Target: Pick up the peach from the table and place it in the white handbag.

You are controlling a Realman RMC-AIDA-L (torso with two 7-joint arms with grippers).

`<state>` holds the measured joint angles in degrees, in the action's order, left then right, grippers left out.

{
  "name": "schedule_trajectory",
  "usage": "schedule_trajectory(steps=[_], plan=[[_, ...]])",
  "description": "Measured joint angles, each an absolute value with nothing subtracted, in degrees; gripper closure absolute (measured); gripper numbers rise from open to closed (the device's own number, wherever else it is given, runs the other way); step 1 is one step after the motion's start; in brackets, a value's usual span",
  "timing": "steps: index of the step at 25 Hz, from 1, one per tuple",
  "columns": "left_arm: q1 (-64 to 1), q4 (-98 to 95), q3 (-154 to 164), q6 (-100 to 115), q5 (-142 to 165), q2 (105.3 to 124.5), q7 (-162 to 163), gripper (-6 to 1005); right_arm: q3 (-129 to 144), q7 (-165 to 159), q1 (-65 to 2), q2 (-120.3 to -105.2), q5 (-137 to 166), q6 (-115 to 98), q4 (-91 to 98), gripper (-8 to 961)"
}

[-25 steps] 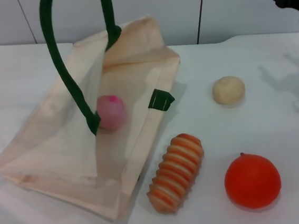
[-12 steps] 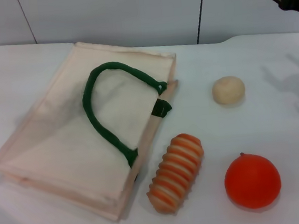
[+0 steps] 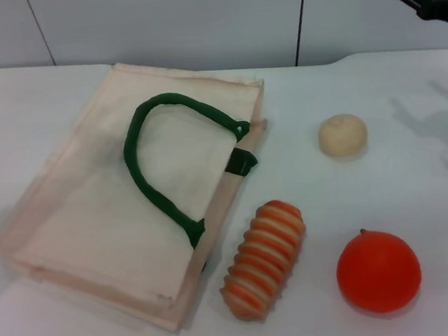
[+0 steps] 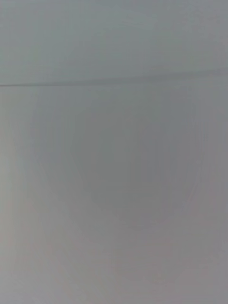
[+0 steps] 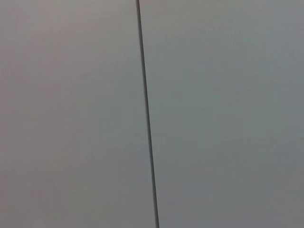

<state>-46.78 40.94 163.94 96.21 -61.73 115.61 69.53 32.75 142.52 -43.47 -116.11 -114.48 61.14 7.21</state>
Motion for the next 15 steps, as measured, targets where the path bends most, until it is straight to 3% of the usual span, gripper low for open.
schedule_trajectory(steps=[1, 4, 15], plan=[[-45.5, 39.3, 163.7, 95.3, -64.5, 116.53, 64.3, 250, 32.7, 142.5, -43.5, -116.1, -114.5, 60.9, 7.2, 59], [-42.0, 29.4, 163.2, 94.0, -71.8, 116.52, 52.7, 103, 32.7, 142.5, -43.5, -116.1, -114.5, 60.1, 7.3, 59], [-36.9, 7.4, 160.8, 89.8, -79.9, 116.63, 27.3, 108, 24.9, 148.7, -42.8, -116.56, -114.6, 59.5, 3.7, 59]])
